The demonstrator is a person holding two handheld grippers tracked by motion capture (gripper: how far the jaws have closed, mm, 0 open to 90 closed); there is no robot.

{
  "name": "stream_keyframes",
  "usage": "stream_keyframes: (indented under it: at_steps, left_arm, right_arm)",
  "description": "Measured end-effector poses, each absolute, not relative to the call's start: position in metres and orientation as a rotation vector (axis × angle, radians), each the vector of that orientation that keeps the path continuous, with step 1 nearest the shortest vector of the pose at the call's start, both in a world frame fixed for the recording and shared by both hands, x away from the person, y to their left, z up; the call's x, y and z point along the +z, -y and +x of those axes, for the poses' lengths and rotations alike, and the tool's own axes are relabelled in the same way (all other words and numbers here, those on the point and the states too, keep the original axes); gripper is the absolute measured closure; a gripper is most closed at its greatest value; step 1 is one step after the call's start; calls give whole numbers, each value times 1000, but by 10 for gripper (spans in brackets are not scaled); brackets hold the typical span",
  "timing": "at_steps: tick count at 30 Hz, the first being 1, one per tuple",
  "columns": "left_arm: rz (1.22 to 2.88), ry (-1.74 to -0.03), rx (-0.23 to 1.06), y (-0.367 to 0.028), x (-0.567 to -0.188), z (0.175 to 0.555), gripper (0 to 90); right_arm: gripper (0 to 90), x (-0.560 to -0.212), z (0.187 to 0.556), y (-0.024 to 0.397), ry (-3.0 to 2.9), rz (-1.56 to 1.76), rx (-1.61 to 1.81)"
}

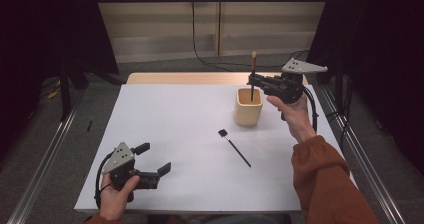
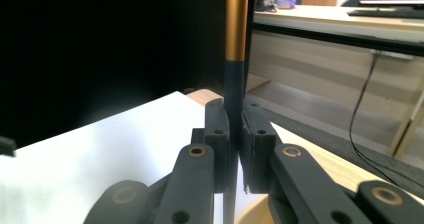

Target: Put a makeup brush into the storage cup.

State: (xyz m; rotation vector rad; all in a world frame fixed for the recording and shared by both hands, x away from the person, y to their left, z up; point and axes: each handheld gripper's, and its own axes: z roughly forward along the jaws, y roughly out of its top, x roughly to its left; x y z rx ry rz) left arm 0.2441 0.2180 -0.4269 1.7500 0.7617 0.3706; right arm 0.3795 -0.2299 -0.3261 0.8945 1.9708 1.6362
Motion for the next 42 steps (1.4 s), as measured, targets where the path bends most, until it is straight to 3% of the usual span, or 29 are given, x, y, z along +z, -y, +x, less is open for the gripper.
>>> stream_keyframes:
  at_steps: [22,42]
  left_arm:
    - [1747,-755,383,-223,-427,245,23]
    - [1757,-752,370,-222,-428,246,26]
  right_arm:
    - [835,-349,415,231,-1954,1007,1564]
    - [834,-380,417,235,-1979,1070,1527]
